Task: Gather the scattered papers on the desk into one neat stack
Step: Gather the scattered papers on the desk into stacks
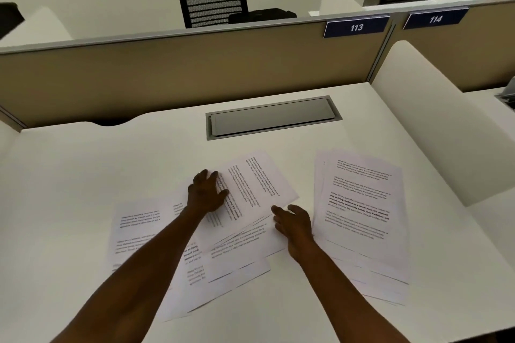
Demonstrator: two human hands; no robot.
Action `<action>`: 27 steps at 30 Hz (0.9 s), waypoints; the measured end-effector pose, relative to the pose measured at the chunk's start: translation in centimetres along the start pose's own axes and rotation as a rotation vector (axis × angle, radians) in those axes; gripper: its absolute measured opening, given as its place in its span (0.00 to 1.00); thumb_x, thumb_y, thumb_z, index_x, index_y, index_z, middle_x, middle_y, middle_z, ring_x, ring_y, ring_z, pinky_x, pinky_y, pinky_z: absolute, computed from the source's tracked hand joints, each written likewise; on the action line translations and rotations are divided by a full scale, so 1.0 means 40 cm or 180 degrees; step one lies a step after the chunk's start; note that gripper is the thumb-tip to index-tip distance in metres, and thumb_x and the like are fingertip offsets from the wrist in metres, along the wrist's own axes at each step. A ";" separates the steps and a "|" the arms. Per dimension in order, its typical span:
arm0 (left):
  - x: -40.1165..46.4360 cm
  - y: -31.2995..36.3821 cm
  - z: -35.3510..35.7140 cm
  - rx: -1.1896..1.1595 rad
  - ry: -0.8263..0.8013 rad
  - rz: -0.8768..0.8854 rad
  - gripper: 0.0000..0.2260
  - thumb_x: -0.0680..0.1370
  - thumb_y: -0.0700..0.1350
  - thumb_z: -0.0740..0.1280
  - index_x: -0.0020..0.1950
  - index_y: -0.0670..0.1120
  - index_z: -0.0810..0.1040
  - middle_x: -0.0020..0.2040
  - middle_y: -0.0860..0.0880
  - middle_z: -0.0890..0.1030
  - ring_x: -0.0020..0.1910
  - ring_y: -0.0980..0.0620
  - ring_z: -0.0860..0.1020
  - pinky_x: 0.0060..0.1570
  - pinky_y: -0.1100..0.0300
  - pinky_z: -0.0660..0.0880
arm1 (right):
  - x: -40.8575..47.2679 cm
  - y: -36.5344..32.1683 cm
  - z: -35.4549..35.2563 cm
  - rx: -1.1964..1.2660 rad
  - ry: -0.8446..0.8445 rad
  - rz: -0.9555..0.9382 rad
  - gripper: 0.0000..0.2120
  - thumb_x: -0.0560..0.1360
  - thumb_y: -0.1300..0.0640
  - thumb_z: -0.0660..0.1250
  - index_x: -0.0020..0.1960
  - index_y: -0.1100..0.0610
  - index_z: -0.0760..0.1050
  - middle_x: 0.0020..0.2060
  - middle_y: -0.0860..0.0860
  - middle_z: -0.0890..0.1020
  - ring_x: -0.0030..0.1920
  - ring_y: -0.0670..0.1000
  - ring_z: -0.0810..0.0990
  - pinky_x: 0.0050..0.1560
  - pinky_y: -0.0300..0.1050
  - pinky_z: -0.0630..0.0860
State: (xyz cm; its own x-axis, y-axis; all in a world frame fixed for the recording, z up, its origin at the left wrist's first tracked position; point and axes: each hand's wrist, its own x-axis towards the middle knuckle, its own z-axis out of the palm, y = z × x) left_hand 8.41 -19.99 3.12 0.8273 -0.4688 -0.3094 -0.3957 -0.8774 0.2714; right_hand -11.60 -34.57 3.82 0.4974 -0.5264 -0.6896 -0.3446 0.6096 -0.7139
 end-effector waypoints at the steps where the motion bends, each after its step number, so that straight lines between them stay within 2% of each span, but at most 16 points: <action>1: -0.002 0.000 0.003 -0.0002 0.0021 0.0007 0.34 0.79 0.59 0.64 0.80 0.47 0.57 0.81 0.42 0.54 0.80 0.42 0.52 0.77 0.45 0.56 | 0.006 -0.007 0.018 0.0143 0.0058 0.0023 0.38 0.70 0.58 0.78 0.74 0.59 0.64 0.63 0.59 0.77 0.55 0.56 0.81 0.63 0.54 0.77; 4: -0.004 0.001 0.006 -0.0037 0.0029 0.0019 0.35 0.78 0.60 0.65 0.80 0.48 0.58 0.81 0.42 0.54 0.80 0.42 0.52 0.76 0.45 0.56 | 0.020 -0.026 0.055 0.0484 0.0219 0.0095 0.42 0.70 0.59 0.77 0.77 0.59 0.58 0.62 0.59 0.77 0.54 0.57 0.80 0.62 0.53 0.77; 6: -0.002 -0.002 0.004 -0.0084 0.0009 0.0018 0.36 0.77 0.62 0.66 0.79 0.48 0.59 0.81 0.42 0.55 0.79 0.42 0.53 0.76 0.45 0.57 | 0.026 -0.044 0.065 0.0734 0.0260 0.0186 0.40 0.70 0.61 0.77 0.76 0.61 0.60 0.60 0.61 0.77 0.51 0.56 0.81 0.52 0.49 0.81; 7: -0.001 -0.003 0.004 -0.0112 0.0010 0.0020 0.37 0.76 0.63 0.66 0.79 0.48 0.59 0.80 0.42 0.56 0.79 0.42 0.54 0.75 0.45 0.57 | 0.028 -0.053 0.066 0.0791 0.0255 0.0239 0.36 0.70 0.61 0.77 0.73 0.63 0.64 0.59 0.62 0.79 0.48 0.55 0.82 0.45 0.45 0.81; 9: -0.002 -0.004 0.006 -0.0135 0.0043 0.0035 0.37 0.76 0.64 0.66 0.79 0.49 0.60 0.80 0.43 0.57 0.79 0.42 0.55 0.75 0.45 0.58 | 0.032 -0.066 0.064 0.0690 0.0165 0.0368 0.21 0.69 0.59 0.77 0.58 0.64 0.76 0.47 0.60 0.81 0.34 0.50 0.78 0.30 0.39 0.74; 10: -0.003 -0.002 0.007 -0.0130 0.0065 0.0050 0.37 0.75 0.65 0.66 0.79 0.49 0.60 0.80 0.43 0.58 0.78 0.42 0.56 0.74 0.45 0.58 | 0.036 -0.069 0.063 0.0612 0.0121 0.0435 0.13 0.69 0.59 0.77 0.49 0.63 0.79 0.39 0.58 0.80 0.28 0.48 0.73 0.26 0.38 0.69; 11: -0.004 -0.001 0.009 -0.0122 0.0081 0.0060 0.37 0.75 0.65 0.66 0.79 0.49 0.61 0.79 0.43 0.59 0.78 0.42 0.57 0.74 0.45 0.59 | 0.043 -0.070 0.062 0.0542 0.0106 0.0478 0.10 0.68 0.58 0.77 0.43 0.62 0.78 0.35 0.56 0.77 0.26 0.48 0.70 0.24 0.37 0.66; 13: -0.008 0.002 0.013 -0.0112 0.0108 0.0058 0.37 0.75 0.65 0.65 0.79 0.49 0.61 0.79 0.44 0.60 0.77 0.43 0.59 0.73 0.45 0.59 | 0.051 -0.076 0.066 0.0399 0.0072 0.0527 0.11 0.68 0.58 0.78 0.44 0.62 0.79 0.36 0.55 0.77 0.30 0.49 0.71 0.27 0.39 0.68; 17: -0.017 0.006 0.017 -0.0132 0.0112 0.0035 0.38 0.75 0.66 0.65 0.79 0.49 0.60 0.78 0.44 0.62 0.76 0.43 0.60 0.72 0.45 0.58 | 0.042 -0.072 0.084 0.0170 0.0005 0.0218 0.25 0.68 0.59 0.78 0.64 0.63 0.76 0.45 0.55 0.80 0.39 0.51 0.76 0.33 0.41 0.75; 19: -0.020 0.007 0.019 -0.0187 0.0151 -0.0018 0.38 0.74 0.67 0.65 0.79 0.49 0.60 0.77 0.44 0.63 0.75 0.43 0.61 0.72 0.44 0.58 | 0.034 -0.061 0.093 0.0348 -0.0058 -0.0049 0.32 0.68 0.60 0.78 0.70 0.54 0.70 0.54 0.56 0.81 0.47 0.53 0.79 0.42 0.45 0.80; 22: -0.030 0.007 0.026 -0.0287 0.0234 -0.0099 0.38 0.75 0.66 0.65 0.79 0.49 0.60 0.77 0.43 0.63 0.75 0.42 0.62 0.71 0.44 0.59 | 0.022 -0.045 0.104 0.0584 -0.0261 -0.0373 0.39 0.69 0.66 0.76 0.70 0.42 0.63 0.55 0.56 0.80 0.54 0.57 0.82 0.43 0.50 0.83; 25: -0.047 0.000 0.028 -0.0567 0.0321 -0.0187 0.36 0.76 0.65 0.65 0.79 0.49 0.60 0.77 0.44 0.63 0.75 0.42 0.62 0.71 0.44 0.59 | 0.013 -0.034 0.105 0.0408 -0.0124 -0.0825 0.45 0.71 0.74 0.69 0.74 0.37 0.57 0.56 0.52 0.79 0.54 0.50 0.81 0.45 0.50 0.83; 27: -0.066 -0.019 0.018 -0.0940 0.0535 -0.0339 0.34 0.76 0.63 0.65 0.78 0.49 0.63 0.76 0.44 0.65 0.74 0.42 0.64 0.71 0.43 0.60 | 0.014 -0.045 0.094 0.0120 0.0187 -0.1089 0.44 0.73 0.73 0.66 0.75 0.36 0.55 0.57 0.51 0.78 0.52 0.45 0.80 0.51 0.52 0.82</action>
State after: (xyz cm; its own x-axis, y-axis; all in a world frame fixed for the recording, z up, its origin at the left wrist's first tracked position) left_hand 6.24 -18.17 3.08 0.9215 -0.3313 -0.2024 -0.1916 -0.8415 0.5052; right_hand -7.70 -33.73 5.20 0.5322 -0.7365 -0.4176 -0.1357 0.4127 -0.9007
